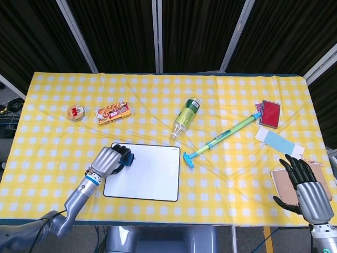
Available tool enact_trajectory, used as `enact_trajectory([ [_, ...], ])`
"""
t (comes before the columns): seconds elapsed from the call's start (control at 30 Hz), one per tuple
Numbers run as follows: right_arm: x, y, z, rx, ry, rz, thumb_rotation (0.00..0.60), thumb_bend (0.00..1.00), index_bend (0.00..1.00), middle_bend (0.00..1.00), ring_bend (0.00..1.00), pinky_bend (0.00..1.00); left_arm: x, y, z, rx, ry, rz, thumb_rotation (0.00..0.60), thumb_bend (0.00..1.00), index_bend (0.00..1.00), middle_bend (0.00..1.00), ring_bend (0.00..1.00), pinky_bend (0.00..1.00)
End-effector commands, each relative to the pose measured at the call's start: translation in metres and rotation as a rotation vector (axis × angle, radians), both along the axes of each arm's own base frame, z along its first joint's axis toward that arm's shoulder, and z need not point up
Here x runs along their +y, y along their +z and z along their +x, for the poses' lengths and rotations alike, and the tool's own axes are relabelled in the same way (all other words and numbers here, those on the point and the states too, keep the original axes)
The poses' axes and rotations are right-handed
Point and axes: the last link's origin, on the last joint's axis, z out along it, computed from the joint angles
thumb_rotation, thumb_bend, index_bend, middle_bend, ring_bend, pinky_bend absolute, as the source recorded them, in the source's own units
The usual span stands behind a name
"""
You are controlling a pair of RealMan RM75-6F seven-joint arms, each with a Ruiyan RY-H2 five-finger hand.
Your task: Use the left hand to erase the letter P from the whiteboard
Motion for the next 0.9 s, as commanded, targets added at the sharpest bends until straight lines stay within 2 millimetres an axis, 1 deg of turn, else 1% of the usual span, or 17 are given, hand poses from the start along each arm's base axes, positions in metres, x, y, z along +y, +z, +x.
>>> enact_trajectory([
  [0.03, 0.000, 0.000, 0.000, 0.000, 0.000, 0.000, 0.600, 0.06, 0.01, 0.00, 0.00, 0.00, -0.001, 0.000, 0.001, -0.012, -0.008, -0.003, 0.600, 0.76, 0.82, 0.62, 0.55, 0.66],
  [0.13, 0.000, 0.000, 0.001, 0.000, 0.002, -0.002, 0.600, 0.05, 0.01, 0.00, 0.00, 0.00, -0.005, -0.005, 0.009, -0.029, -0.025, -0.017, 0.600, 0.76, 0.82, 0.62, 0.55, 0.66],
  [0.23, 0.000, 0.001, 0.000, -0.003, 0.001, -0.005, 0.600, 0.06, 0.01, 0.00, 0.00, 0.00, -0.012, -0.013, 0.022, -0.047, -0.053, -0.045, 0.600, 0.76, 0.82, 0.62, 0.55, 0.66],
  [0.43, 0.000, 0.003, 0.000, -0.010, 0.002, -0.011, 0.600, 0.06, 0.00, 0.00, 0.00, 0.00, -0.031, -0.034, 0.053, -0.071, -0.120, -0.104, 0.600, 0.76, 0.82, 0.62, 0.55, 0.66],
  [0.6, 0.001, 0.005, 0.000, -0.013, 0.003, -0.014, 0.600, 0.06, 0.00, 0.00, 0.00, 0.00, -0.046, -0.047, 0.073, -0.080, -0.163, -0.144, 0.600, 0.76, 0.82, 0.62, 0.55, 0.66],
  [0.7, 0.001, 0.006, -0.001, -0.016, 0.002, -0.017, 0.600, 0.05, 0.00, 0.00, 0.00, 0.00, -0.050, -0.051, 0.079, -0.081, -0.172, -0.150, 0.600, 0.76, 0.82, 0.62, 0.55, 0.66],
  [0.77, 0.001, 0.006, -0.001, -0.017, 0.002, -0.018, 0.600, 0.06, 0.00, 0.00, 0.00, 0.00, -0.050, -0.051, 0.080, -0.076, -0.171, -0.145, 0.600, 0.76, 0.82, 0.62, 0.55, 0.66],
  [0.9, 0.001, 0.006, -0.001, -0.016, 0.003, -0.016, 0.600, 0.06, 0.00, 0.00, 0.00, 0.00, -0.043, -0.050, 0.073, -0.053, -0.148, -0.127, 0.600, 0.76, 0.82, 0.62, 0.55, 0.66],
])
